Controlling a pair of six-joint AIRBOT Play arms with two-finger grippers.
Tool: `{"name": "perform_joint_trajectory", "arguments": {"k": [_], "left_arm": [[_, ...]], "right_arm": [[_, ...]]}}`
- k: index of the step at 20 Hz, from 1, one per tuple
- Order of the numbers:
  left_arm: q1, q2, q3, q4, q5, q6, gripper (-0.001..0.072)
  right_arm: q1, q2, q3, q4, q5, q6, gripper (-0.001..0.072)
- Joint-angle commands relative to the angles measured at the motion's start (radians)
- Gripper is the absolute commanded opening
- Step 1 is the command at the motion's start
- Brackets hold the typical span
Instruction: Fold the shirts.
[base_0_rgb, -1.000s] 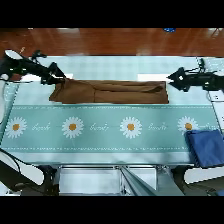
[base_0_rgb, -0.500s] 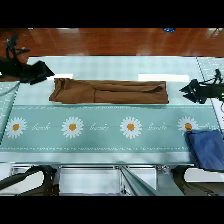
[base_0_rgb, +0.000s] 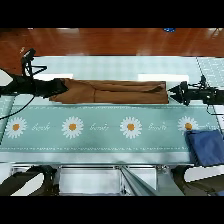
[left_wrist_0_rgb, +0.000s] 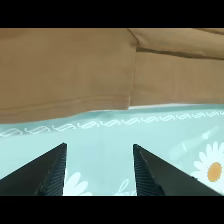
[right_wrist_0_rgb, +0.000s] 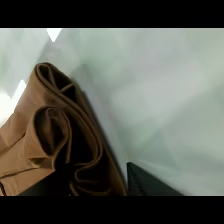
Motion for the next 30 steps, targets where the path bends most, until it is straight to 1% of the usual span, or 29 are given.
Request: {"name": "perform_joint_trajectory", "arguments": {"k": [1, 5, 6, 7, 8, 9, 11, 13, 14, 15, 16, 17, 18, 21, 23, 27, 30], "left_arm": [[-0.010, 0.006, -0.010, -0.013, 0.006, 0.000, 0.0508], [-0.010, 0.006, -0.010, -0.030, 0.006, 0.000, 0.0508], [-0.010, 0.006, -0.010, -0.030, 0.006, 0.000, 0.0508], [-0.010, 0.006, -0.010, -0.030, 0.006, 0.000, 0.0508], [-0.010, 0.006, -0.010, -0.030, 0.006, 0.000, 0.0508], [-0.010, 0.006, -0.010, -0.030, 0.006, 0.001, 0.0508], [-0.010, 0.006, -0.010, -0.030, 0.006, 0.004, 0.0508], [-0.010, 0.006, -0.010, -0.030, 0.006, 0.004, 0.0502], [-0.010, 0.006, -0.010, -0.031, 0.006, 0.004, 0.0378], [-0.010, 0.006, -0.010, -0.040, 0.006, 0.005, 0.0046], [-0.015, 0.005, -0.010, -0.064, 0.013, 0.036, 0.0016], [-0.028, 0.003, -0.009, -0.090, 0.029, 0.071, 0.0017], [-0.047, -0.004, -0.009, -0.110, 0.049, 0.075, 0.0017], [-0.163, -0.072, -0.006, -0.166, 0.138, 0.075, 0.0017], [-0.269, -0.164, 0.029, -0.187, 0.171, 0.071, 0.0016], [-0.505, -0.407, 0.225, -0.195, 0.164, 0.060, 0.0016], [-0.668, -0.609, 0.433, -0.195, 0.112, 0.060, 0.0016]], "right_arm": [[0.047, -0.047, 0.032, 0.031, 0.013, -0.020, 0.0418], [0.152, -0.105, 0.095, 0.031, 0.016, 0.012, 0.0417], [0.183, -0.113, 0.105, 0.031, 0.011, 0.016, 0.0398], [0.209, -0.112, 0.111, 0.029, 0.002, 0.015, 0.0275], [0.227, -0.111, 0.122, 0.034, 0.004, 0.014, 0.0083], [0.240, -0.106, 0.137, 0.031, 0.018, 0.011, 0.0023], [0.244, -0.069, 0.155, 0.025, 0.055, 0.010, 0.0023], [0.228, 0.013, 0.155, -0.035, 0.094, 0.014, 0.0023], [0.220, 0.062, 0.155, -0.091, 0.121, 0.032, 0.0022], [0.212, 0.124, 0.155, -0.168, 0.149, 0.055, 0.0022], [0.209, 0.192, 0.149, -0.248, 0.175, 0.084, 0.0023], [0.205, 0.260, 0.132, -0.302, 0.195, 0.102, 0.0022], [0.199, 0.341, 0.104, -0.340, 0.209, 0.105, 0.0022], [0.200, 0.594, -0.021, -0.363, 0.232, 0.119, 0.0023], [0.200, 0.766, -0.107, -0.360, 0.247, 0.149, 0.0022], [0.200, 1.050, -0.196, -0.360, 0.318, 0.249, 0.0023], [0.200, 1.181, -0.198, -0.359, 0.333, 0.321, 0.0023]]}}
